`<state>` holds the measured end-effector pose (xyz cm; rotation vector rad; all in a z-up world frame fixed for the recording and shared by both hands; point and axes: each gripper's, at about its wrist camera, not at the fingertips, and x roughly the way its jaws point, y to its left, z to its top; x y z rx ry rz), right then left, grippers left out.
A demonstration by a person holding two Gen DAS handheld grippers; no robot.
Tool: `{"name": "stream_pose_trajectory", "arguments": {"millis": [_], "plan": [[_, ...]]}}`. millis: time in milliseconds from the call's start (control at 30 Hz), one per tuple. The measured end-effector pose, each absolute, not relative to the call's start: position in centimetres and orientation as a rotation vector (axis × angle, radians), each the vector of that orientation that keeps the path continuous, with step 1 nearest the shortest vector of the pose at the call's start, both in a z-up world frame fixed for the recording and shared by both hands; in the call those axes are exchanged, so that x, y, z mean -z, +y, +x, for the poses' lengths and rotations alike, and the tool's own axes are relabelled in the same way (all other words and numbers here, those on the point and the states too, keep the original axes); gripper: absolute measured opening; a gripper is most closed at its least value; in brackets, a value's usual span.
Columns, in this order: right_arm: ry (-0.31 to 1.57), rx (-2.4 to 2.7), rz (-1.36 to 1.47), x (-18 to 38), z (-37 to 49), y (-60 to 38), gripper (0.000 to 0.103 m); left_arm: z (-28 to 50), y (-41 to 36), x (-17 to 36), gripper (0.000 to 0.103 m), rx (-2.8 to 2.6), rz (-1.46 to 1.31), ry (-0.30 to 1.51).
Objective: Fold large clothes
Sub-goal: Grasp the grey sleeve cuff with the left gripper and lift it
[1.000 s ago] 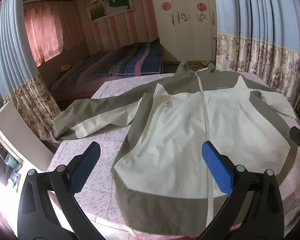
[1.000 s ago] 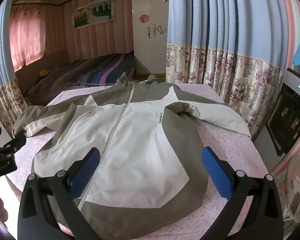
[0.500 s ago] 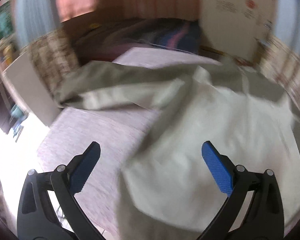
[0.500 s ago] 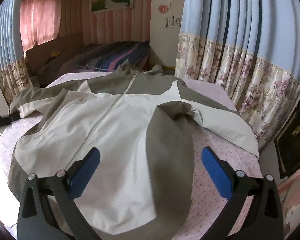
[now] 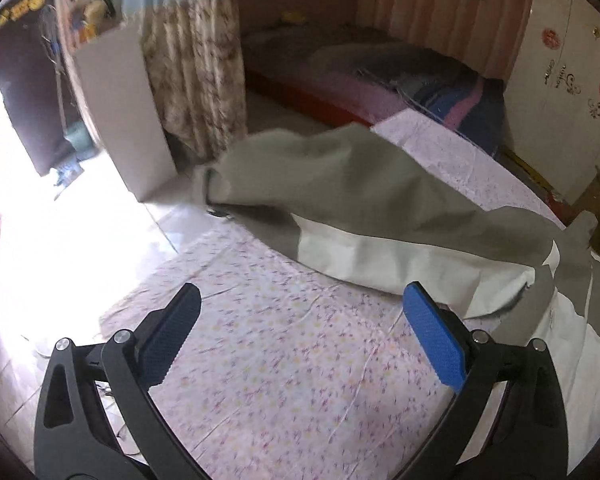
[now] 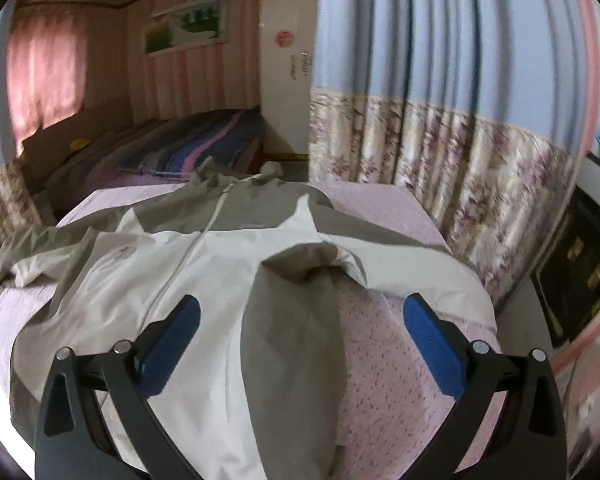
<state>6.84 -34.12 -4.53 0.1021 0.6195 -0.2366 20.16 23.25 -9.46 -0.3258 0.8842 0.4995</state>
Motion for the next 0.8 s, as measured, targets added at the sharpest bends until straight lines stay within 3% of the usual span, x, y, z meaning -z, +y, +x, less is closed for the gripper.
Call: {"name": "stream_pose_trajectory", "arguments": {"millis": [400, 467, 533, 600, 800], "plan": [[0.629, 0.357, 0.029, 4.0, 12.9, -26.2, 0.102, 29.6, 31.6, 16.8, 0.097, -0.481, -0.484, 0.935], [0.636, 0.362, 0.036, 3.9, 13.7, -25.9, 0.102, 32.2, 32.7, 17.5, 0.086, -0.472, -0.452, 0.949], [0.648, 0.359, 0.048, 3.9, 14.5, -25.8, 0.102, 33.9, 33.9, 17.7, 0.031, -0.48, -0.415, 0.968], [0.656, 0.353, 0.05, 4.0, 15.2, -25.8, 0.102, 35.6, 35.5, 17.8, 0.008, -0.448, -0.438, 0.968], [0.643, 0.373, 0.024, 3.0, 16.6, -26.5, 0.102, 35.9, 39.7, 12.8, 0.007, -0.336, -0.525, 0.846]]}}
